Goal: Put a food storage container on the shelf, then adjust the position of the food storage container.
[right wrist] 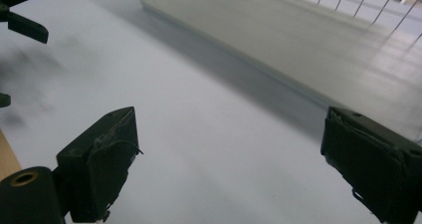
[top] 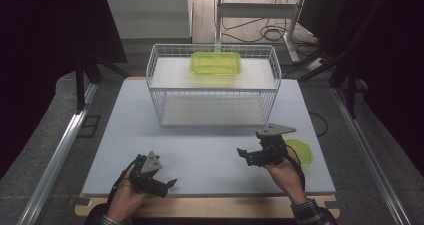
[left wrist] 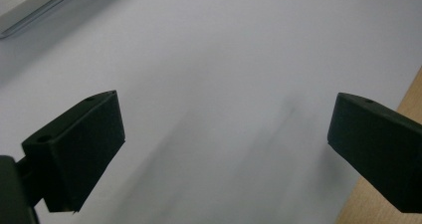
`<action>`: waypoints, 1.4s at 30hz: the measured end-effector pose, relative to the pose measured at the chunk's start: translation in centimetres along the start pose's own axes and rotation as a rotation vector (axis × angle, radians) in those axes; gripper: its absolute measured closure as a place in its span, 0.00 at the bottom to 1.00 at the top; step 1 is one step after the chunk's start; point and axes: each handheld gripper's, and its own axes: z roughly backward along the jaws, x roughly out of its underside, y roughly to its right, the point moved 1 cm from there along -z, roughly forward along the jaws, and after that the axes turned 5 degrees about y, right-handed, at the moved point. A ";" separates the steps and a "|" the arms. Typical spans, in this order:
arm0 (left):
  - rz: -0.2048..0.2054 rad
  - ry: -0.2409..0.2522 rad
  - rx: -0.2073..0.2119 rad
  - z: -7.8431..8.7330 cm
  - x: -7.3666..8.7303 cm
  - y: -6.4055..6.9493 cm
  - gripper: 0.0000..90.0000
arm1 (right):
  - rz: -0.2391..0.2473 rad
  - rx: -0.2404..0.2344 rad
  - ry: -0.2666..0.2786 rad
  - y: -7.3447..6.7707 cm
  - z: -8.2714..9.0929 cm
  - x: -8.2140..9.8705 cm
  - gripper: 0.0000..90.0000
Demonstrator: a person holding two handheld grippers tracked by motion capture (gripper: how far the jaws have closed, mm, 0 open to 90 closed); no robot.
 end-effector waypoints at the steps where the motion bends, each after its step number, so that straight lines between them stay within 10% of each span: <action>1: -0.005 -0.003 -0.001 0.0 0.0 0.0 0.01 | 0.003 -0.001 -0.011 -0.2 -0.3 0.5 0.09; 17: -0.011 -0.007 0.000 0.0 0.0 0.1 0.01 | -0.081 0.024 -0.083 0.8 0.1 1.7 0.04; 29: -0.030 -0.007 -0.007 0.0 0.0 0.3 0.01 | -0.112 0.129 -0.075 3.4 4.2 2.3 0.76; 42: -0.045 -0.008 -0.011 -0.1 -0.1 0.4 0.01 | -0.201 0.268 -0.061 8.0 8.6 4.0 0.99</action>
